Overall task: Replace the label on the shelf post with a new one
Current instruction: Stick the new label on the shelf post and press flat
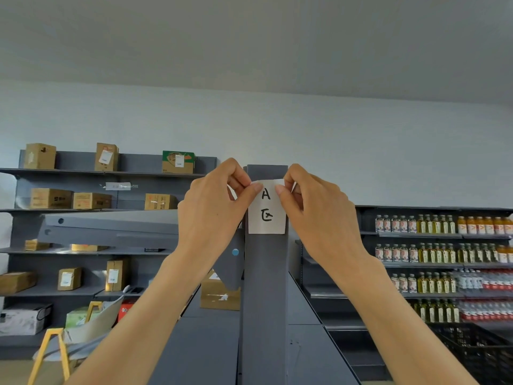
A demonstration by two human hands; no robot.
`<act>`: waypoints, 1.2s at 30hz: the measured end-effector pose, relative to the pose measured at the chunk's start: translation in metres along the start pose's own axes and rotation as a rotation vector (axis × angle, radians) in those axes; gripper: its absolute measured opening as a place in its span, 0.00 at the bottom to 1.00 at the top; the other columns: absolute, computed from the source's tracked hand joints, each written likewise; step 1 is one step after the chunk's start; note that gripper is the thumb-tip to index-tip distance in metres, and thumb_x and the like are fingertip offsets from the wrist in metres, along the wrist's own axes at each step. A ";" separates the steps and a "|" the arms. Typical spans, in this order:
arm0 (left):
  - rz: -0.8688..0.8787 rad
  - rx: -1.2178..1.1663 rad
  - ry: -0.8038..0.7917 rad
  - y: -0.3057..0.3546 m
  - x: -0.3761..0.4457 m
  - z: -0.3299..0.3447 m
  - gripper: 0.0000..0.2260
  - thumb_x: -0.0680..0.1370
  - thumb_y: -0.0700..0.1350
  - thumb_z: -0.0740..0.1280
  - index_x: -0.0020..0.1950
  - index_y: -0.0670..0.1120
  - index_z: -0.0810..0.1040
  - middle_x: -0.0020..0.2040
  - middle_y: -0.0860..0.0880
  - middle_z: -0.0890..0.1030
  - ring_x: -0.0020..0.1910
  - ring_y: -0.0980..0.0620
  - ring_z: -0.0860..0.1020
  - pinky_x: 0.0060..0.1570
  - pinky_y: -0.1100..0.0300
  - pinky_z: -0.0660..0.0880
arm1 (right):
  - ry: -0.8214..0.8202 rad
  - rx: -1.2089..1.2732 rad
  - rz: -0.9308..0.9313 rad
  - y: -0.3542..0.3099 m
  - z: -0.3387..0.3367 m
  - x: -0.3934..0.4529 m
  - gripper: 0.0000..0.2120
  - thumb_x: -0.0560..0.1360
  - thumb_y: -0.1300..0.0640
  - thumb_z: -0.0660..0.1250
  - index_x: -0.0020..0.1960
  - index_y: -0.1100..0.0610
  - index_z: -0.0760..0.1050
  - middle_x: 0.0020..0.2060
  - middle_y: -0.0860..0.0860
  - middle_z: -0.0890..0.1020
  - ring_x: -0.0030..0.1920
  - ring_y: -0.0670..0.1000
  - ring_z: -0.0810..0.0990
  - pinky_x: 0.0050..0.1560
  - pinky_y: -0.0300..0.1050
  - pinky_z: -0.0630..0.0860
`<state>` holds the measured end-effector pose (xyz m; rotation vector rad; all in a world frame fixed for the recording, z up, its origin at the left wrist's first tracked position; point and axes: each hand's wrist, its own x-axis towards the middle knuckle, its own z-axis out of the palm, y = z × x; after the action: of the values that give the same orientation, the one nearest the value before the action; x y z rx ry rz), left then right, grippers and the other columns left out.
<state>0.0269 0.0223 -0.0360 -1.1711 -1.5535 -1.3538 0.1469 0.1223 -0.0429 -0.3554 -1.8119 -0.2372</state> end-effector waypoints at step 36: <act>0.177 0.003 0.087 -0.003 0.000 0.011 0.14 0.81 0.54 0.53 0.61 0.49 0.68 0.58 0.51 0.73 0.55 0.51 0.72 0.48 0.58 0.68 | -0.001 0.044 0.112 0.007 0.005 -0.003 0.15 0.80 0.39 0.53 0.53 0.51 0.61 0.36 0.43 0.72 0.37 0.49 0.74 0.32 0.44 0.68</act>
<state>0.0244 0.0336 -0.0382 -1.2018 -1.3563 -1.2682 0.1452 0.1300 -0.0477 -0.4241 -1.7890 -0.1188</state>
